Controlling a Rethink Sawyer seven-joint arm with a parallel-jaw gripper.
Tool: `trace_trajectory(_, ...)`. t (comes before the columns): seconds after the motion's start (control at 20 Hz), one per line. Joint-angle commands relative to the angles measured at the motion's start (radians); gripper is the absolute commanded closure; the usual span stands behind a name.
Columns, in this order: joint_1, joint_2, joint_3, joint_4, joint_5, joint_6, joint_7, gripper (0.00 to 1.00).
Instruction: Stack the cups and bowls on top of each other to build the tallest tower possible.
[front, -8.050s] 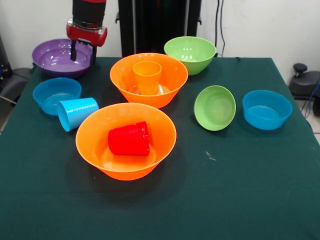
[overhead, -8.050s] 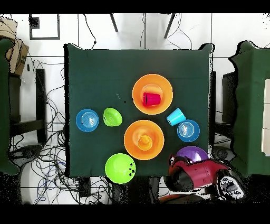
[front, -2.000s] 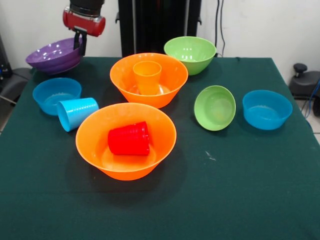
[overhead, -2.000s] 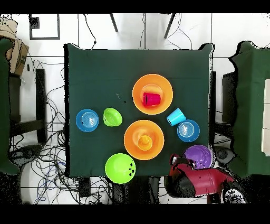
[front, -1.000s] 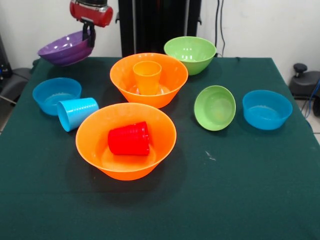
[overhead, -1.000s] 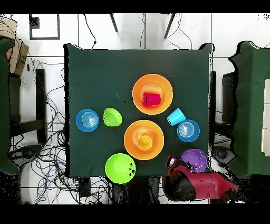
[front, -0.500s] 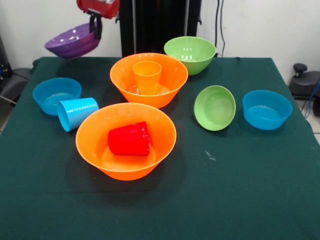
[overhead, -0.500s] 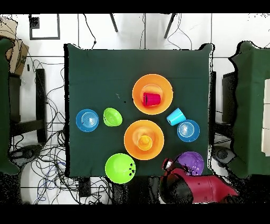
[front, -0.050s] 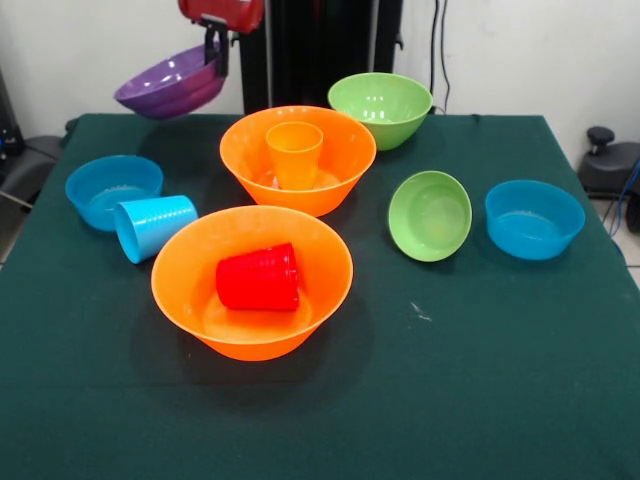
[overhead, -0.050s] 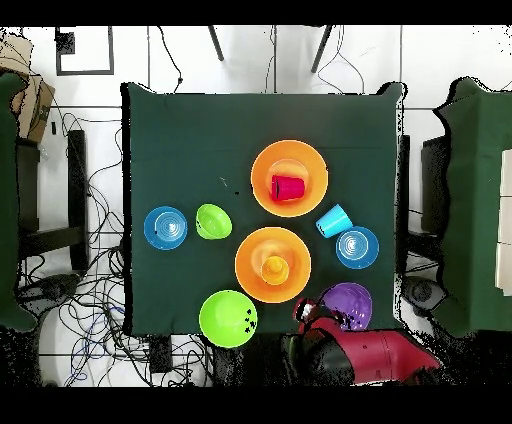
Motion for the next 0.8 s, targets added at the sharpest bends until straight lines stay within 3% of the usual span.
trace_trajectory(0.05, 0.061, 0.003, 0.160, 0.040, 0.043, 0.096, -0.061, 1.00)
trace_trajectory(0.45, 0.103, -0.077, 0.192, 0.066, 0.064, 0.129, -0.090, 1.00)
trace_trajectory(0.8, -0.051, -0.278, 0.343, 0.240, 0.203, 0.207, -0.239, 1.00)
